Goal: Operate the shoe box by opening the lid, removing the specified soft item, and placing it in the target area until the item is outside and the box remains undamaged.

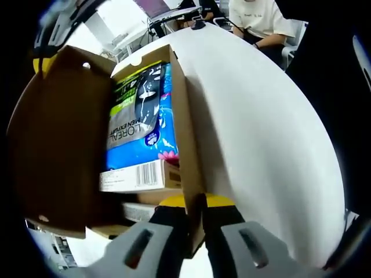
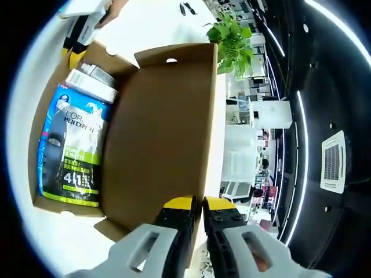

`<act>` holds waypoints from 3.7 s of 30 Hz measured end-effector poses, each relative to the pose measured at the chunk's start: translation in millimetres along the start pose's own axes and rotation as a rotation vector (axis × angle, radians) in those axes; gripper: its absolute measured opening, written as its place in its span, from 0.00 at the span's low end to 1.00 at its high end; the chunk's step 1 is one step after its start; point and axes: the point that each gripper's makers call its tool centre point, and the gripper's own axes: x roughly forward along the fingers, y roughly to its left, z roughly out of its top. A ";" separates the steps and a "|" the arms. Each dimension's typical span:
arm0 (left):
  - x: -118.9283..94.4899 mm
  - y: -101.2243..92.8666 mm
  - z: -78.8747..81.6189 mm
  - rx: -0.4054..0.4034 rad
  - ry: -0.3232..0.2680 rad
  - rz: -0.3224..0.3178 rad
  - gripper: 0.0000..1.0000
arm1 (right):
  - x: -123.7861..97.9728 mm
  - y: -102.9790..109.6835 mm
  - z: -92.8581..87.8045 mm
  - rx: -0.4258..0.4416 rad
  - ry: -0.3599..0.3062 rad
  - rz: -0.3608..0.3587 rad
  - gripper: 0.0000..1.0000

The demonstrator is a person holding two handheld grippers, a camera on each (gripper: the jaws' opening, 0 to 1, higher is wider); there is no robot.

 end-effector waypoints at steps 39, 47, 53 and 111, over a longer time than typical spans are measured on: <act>1.9 -7.5 -3.3 0.002 0.005 -0.017 0.07 | 40.1 -1.0 -7.3 0.049 -0.015 0.189 0.03; 2.4 -9.8 -1.9 0.001 0.003 -0.018 0.07 | 44.7 -0.7 -9.0 0.067 -0.024 0.212 0.03; 2.6 -9.3 -1.5 -0.001 0.001 -0.019 0.07 | 55.4 1.4 -10.5 0.064 -0.012 0.237 0.04; 1.3 -8.2 -4.4 -0.011 0.005 -0.016 0.07 | 100.0 21.0 -14.9 0.109 0.017 0.497 0.04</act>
